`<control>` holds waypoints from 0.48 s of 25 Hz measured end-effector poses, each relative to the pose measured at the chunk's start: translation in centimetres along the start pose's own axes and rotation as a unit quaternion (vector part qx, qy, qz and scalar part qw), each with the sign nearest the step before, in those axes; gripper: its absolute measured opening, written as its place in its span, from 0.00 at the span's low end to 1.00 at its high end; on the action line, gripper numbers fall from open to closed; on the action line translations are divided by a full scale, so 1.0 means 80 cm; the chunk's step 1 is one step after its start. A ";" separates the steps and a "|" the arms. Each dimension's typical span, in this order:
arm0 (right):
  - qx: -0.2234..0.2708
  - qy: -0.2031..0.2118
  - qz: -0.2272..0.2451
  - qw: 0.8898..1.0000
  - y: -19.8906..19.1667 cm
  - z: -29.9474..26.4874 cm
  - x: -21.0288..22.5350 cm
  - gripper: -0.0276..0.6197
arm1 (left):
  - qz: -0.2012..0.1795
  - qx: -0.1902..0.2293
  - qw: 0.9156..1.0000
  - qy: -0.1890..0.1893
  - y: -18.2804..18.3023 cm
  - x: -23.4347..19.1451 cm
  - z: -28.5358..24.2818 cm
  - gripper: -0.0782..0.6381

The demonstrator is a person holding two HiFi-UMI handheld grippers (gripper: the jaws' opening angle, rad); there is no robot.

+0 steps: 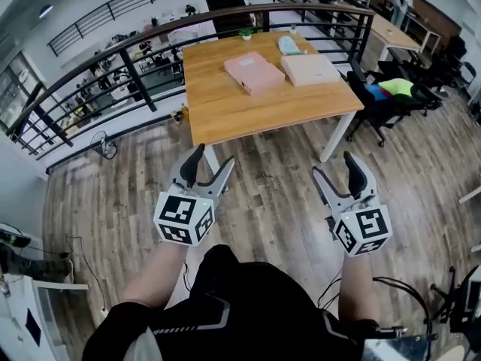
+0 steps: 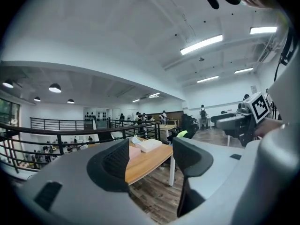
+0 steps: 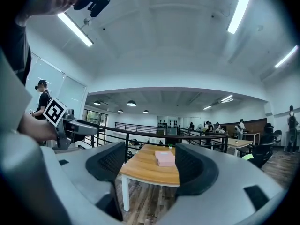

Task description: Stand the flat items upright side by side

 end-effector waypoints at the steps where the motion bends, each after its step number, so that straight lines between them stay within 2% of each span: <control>1: 0.001 0.002 -0.006 1.000 -0.002 -0.005 0.005 0.55 | 0.000 -0.004 1.000 -0.001 -0.001 0.001 -0.004 0.53; 7: 0.001 0.005 -0.004 1.000 -0.008 -0.042 0.043 0.55 | 0.003 -0.016 1.000 -0.018 -0.009 -0.008 -0.055 0.53; 12: -0.014 0.003 0.012 1.000 -0.014 -0.099 0.065 0.54 | 0.015 -0.001 1.000 -0.019 -0.020 -0.045 -0.118 0.53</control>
Point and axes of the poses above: the fingertips, and each gripper's own axes: z backward along the fingers, x to its right, y out of its top, the point moved 7 cm from there along z, backward along the fingers, and after that the axes turned 4 degrees about -z, right-handed, at the moved point
